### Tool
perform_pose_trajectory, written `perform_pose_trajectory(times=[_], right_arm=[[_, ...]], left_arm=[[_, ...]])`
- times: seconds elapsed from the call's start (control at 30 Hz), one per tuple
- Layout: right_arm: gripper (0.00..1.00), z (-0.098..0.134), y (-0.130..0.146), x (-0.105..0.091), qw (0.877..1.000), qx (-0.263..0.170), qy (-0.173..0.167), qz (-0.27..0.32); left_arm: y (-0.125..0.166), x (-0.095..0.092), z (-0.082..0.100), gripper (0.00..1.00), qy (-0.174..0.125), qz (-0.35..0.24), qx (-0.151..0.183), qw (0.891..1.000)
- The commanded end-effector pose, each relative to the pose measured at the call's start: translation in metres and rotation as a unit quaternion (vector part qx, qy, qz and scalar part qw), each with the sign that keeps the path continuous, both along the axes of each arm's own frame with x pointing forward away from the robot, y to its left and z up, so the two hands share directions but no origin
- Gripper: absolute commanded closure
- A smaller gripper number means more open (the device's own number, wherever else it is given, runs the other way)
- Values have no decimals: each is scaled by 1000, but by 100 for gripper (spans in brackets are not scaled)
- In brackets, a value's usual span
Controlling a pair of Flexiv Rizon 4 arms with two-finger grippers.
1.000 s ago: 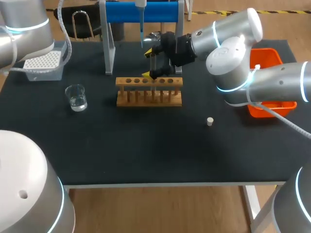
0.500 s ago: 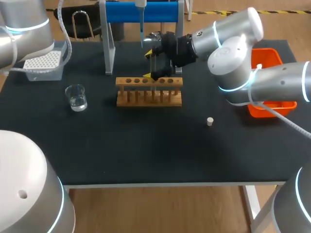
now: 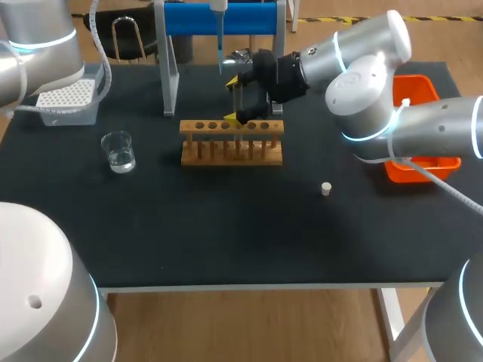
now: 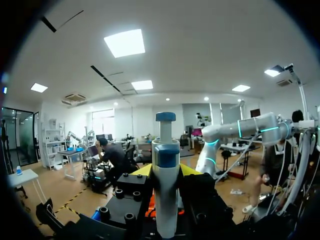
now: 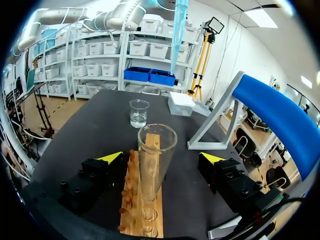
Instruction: Invert the test tube, pick up the pipette, mount the tip to pipette, aspirate from beaker and dispense into the tube, eject the tip, return the pipette, and cap with the stopper.
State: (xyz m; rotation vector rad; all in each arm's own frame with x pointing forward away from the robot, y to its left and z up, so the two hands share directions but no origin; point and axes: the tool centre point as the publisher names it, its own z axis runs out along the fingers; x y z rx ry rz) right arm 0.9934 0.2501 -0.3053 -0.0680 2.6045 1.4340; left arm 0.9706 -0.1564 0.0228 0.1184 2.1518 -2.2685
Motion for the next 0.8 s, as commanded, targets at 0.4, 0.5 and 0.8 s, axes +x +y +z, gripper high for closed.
perform_pose_trajectory(times=[0.4, 0.5, 0.8], right_arm=[[0, 1, -1, 1, 1000, 0, 1, 1], [0, 1, -1, 1, 1000, 0, 1, 1], [0, 1, -1, 1, 1000, 0, 1, 1]], left_arm=[[-21, -1, 1, 100, 4, -24, -7, 1000], [-24, -2, 1, 100, 5, -28, -9, 1000], [-27, -5, -5, 100, 4, -34, -17, 999]])
